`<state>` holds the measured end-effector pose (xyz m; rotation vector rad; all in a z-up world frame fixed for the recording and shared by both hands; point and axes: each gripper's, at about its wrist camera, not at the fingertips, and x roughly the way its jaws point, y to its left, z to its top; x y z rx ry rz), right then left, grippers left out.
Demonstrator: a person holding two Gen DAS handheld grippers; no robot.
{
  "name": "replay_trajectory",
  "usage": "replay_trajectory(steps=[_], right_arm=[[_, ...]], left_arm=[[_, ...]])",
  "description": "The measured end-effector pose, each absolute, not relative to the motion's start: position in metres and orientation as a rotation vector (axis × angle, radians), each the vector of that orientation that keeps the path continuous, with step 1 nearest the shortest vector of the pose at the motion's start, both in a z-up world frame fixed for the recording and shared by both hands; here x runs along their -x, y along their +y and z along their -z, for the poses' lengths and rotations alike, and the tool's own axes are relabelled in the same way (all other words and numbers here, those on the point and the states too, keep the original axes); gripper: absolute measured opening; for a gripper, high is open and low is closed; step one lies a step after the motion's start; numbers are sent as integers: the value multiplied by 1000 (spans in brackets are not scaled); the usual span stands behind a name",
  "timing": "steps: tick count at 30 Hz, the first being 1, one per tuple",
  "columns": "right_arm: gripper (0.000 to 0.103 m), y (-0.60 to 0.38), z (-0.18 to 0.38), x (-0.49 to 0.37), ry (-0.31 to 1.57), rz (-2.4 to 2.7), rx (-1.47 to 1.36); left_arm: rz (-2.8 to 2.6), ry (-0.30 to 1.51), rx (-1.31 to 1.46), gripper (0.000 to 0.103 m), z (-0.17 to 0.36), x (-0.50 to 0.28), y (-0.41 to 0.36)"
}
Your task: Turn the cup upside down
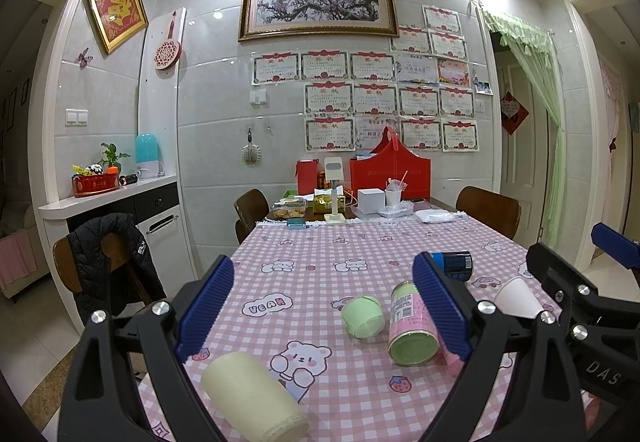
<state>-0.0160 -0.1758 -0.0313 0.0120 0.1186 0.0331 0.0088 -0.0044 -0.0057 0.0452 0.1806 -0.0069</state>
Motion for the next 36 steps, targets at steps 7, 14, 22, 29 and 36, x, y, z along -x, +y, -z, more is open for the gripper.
replay_trajectory(steps=[7,14,22,29,36], right_arm=[[95,-175,33,15,118,-34,-12],[95,-174,35,10,123,-40,-12],[95,-175,35,-9,149,-65,-17],[95,-171,33,-27,151,-98,13],[95,-172,36,-46,171,-172,-1]], left_arm=[[6,181,-46,89,7,-10,-5],[1,186,-48,89,19,-23,-5],[-18,208,-57,89,19,-42,-7],[-100,173,-72,89,17,-52,-10],[-143,170,-79,89,14,-63,-12]])
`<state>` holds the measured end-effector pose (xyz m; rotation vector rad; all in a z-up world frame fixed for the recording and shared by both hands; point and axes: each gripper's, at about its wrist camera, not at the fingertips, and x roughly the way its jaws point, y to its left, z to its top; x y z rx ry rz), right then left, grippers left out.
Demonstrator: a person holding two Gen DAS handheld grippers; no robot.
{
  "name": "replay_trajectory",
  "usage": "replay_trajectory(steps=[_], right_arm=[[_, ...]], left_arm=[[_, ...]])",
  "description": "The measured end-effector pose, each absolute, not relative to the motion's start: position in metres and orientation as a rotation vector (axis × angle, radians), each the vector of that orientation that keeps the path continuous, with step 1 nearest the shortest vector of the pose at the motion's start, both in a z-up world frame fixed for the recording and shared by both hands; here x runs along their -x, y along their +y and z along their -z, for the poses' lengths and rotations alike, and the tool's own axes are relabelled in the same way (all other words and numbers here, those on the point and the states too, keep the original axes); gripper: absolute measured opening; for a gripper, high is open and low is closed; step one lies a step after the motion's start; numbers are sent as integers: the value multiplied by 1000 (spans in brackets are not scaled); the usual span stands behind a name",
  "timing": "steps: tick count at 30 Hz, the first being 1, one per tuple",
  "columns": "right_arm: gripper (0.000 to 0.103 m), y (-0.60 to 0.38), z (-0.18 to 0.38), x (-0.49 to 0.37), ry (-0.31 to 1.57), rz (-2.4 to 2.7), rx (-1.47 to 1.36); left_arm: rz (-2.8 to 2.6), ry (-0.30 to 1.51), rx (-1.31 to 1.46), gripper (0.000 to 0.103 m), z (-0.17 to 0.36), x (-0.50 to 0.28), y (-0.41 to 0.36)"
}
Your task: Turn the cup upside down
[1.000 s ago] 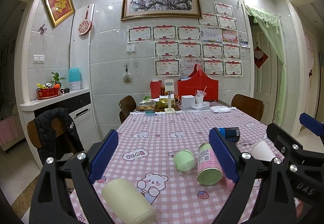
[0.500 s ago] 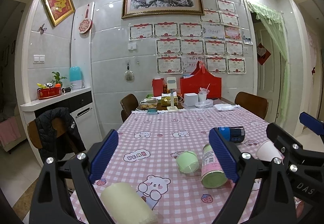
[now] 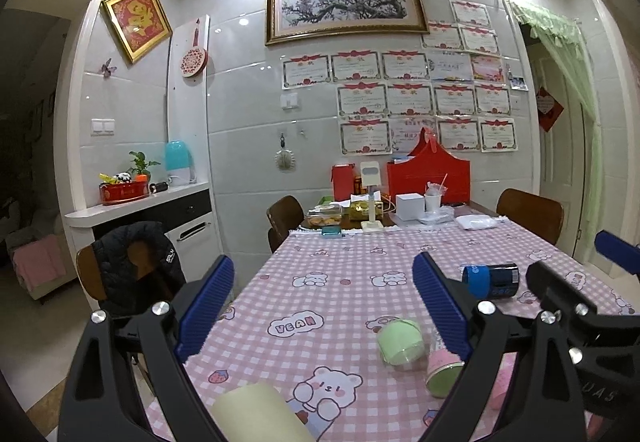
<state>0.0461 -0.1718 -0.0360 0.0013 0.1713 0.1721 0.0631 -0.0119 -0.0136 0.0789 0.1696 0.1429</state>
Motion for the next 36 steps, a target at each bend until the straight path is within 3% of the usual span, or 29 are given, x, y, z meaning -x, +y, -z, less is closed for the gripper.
replay_trajectory(steps=[7,21,36], right_arm=[[95,-181,49,-67,249,-176,-1],[95,-222,83,-130,481,-114,-27],[95,-233,99,-166,562,-140,-92]], left_arm=[[-116,262,-115,89,21,-90,-21],[38,686,-73,89,79,-196,-11],[82,949,32,89,127,-278,-36]])
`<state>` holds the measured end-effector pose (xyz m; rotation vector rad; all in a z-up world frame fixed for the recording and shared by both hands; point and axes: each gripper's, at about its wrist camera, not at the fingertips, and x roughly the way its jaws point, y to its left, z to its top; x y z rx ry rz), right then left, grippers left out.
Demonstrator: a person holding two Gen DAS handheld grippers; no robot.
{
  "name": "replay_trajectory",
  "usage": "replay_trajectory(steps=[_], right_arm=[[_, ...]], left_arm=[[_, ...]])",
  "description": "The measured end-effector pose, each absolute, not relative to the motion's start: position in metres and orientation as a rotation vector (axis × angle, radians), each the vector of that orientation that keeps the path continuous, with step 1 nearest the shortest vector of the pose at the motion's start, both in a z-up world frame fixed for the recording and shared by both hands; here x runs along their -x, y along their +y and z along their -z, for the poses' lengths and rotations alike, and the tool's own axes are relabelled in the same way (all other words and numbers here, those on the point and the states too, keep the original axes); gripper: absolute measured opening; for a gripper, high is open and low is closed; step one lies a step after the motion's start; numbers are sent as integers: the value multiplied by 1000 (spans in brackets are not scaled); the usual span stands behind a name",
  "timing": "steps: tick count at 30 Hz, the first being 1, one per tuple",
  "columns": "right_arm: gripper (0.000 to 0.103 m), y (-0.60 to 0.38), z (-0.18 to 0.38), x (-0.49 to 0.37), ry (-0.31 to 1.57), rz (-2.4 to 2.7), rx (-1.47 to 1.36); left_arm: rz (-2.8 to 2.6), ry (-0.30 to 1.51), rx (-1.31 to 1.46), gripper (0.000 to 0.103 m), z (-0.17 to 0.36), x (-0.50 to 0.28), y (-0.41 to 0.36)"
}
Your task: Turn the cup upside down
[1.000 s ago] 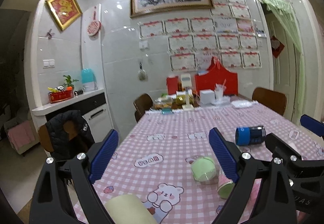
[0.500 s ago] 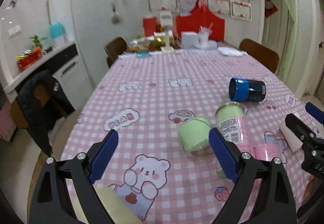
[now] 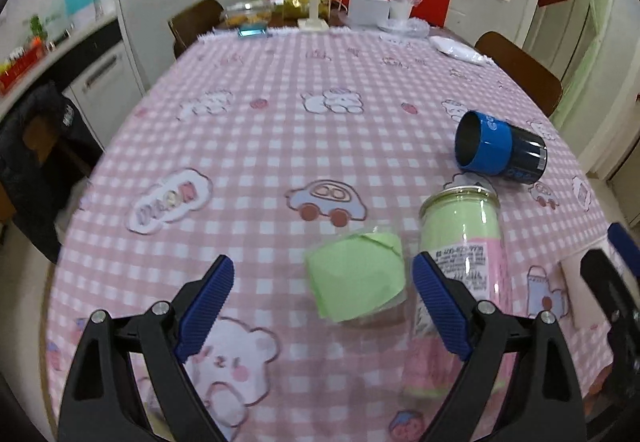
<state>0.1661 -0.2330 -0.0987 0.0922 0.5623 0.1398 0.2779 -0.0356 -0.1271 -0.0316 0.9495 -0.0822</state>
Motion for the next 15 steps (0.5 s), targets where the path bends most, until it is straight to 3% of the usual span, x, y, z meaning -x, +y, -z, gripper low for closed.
replay_trajectory(steps=[9,11,12,15], right_arm=[[95,-231,105,-173,581,-157,-106],[95,-229,105,-174,584,-161,-102],[95,-228,105,-173,584,-163,-100],[95,-226,104,-172,582,-166,-93]], left_arm=[[112,1023,102,89,152,-297,-35],[123,1034,108,76,157,-299,-35],[142,1052,133,62,160,-301,-34],[175,1085,200,56,167,-304,-28]])
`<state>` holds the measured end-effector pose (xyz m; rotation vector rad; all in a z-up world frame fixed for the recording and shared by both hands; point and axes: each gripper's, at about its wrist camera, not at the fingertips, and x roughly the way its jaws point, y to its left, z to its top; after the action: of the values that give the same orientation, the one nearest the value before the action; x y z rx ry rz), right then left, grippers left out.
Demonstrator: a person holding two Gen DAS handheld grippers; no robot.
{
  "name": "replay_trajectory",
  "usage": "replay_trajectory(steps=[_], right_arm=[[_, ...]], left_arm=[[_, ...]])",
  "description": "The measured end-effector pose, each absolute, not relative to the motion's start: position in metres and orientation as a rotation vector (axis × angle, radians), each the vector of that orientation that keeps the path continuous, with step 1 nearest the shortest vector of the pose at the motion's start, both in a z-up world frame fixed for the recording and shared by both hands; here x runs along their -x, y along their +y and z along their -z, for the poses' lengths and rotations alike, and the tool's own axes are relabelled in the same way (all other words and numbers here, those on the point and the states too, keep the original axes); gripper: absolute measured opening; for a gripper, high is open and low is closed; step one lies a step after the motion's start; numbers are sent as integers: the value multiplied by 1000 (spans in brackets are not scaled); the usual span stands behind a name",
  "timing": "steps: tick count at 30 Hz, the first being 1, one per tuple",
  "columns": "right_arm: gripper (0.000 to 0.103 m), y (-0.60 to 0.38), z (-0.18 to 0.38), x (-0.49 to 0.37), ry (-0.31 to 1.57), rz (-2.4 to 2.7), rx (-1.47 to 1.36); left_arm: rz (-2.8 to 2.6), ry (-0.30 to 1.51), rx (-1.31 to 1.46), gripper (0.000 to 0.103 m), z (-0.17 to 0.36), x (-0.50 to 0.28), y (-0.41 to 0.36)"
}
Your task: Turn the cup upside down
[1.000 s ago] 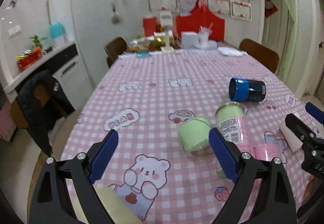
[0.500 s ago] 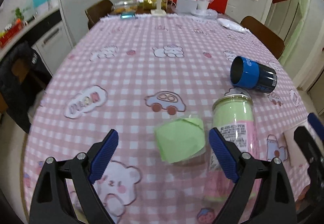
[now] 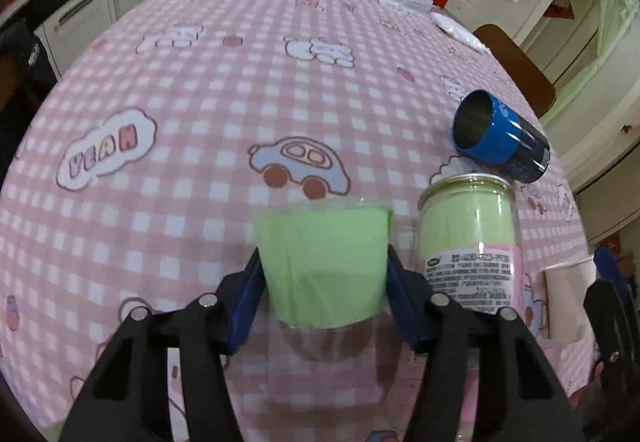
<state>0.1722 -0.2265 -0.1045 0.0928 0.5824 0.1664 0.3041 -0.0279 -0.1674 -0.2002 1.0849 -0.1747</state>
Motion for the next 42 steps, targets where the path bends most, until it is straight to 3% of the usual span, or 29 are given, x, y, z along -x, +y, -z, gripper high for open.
replay_trajectory(steps=[9,18,25,38,42], right_arm=[[95,-215,99,-162,578,-181,-82],[95,-198,92,-134,582,-207,-86],[95,-194,93,-113,628,-209,-112],[95,-181,103,-101,720,-265,-143],[95,-184,98,-98,700,-259,-154]], left_arm=[[175,1019,172,56,141,-276,-20],[216,998,151,56,111,-198,-15],[251,1037,127,56,124,-152,-26],[217,1087,110,57,150,-146,-32],[221,1083,76,63,148,-148,-35]])
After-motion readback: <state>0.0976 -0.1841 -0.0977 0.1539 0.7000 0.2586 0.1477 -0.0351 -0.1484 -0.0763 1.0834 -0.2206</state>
